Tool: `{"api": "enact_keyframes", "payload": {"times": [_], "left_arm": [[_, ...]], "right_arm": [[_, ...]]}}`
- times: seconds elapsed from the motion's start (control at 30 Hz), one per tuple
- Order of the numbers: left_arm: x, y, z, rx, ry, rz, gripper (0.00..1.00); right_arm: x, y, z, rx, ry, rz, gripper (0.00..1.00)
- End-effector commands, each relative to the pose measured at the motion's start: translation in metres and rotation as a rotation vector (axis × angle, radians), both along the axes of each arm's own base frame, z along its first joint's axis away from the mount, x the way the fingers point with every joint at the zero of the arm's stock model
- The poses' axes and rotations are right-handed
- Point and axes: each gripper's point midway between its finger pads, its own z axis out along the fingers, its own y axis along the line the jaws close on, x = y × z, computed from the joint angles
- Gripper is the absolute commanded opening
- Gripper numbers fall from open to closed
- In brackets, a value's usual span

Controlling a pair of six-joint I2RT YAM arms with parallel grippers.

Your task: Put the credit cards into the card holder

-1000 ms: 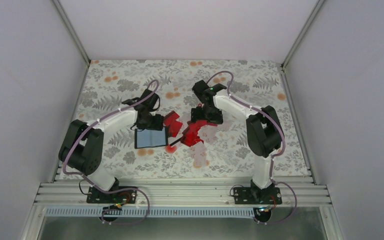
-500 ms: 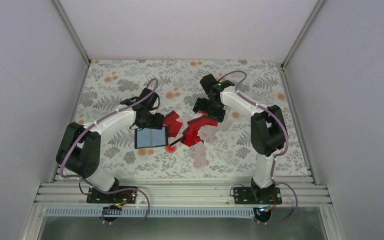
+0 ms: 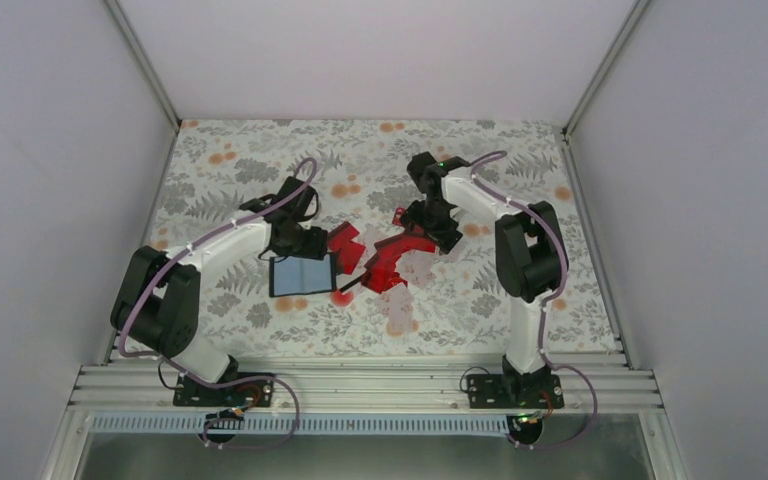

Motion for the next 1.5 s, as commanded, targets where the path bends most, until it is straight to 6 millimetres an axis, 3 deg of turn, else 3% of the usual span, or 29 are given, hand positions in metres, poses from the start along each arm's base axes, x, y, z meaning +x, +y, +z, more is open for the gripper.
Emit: {"api": "enact_keyframes", "payload": {"times": [0.0, 0.17, 0.43, 0.7, 1.1, 1.47], "left_arm": [[0.000, -0.004, 0.009, -0.025, -0.039, -0.023, 0.68], [0.000, -0.003, 0.008, -0.022, -0.040, -0.025, 0.68], [0.000, -0.003, 0.008, -0.022, -0.041, -0.028, 0.68], [-0.004, 0.000, 0.005, -0.018, -0.040, -0.033, 0.68], [-0.008, 0.001, 0.002, -0.017, -0.040, -0.036, 0.68], [-0.015, 0.006, -0.001, -0.011, -0.036, -0.030, 0.68]], "right_arm": [[-0.001, 0.000, -0.001, 0.008, 0.031, -0.103, 0.98], [0.010, 0.018, 0.006, 0.013, 0.018, -0.085, 0.99], [-0.013, 0.057, -0.013, 0.053, 0.127, -0.061, 0.97], [-0.009, 0.085, -0.025, 0.083, 0.147, -0.041, 0.94], [-0.007, 0.090, -0.037, 0.054, 0.176, -0.052, 0.91], [-0.008, 0.082, -0.055, 0.022, 0.216, -0.041, 0.69]]}}
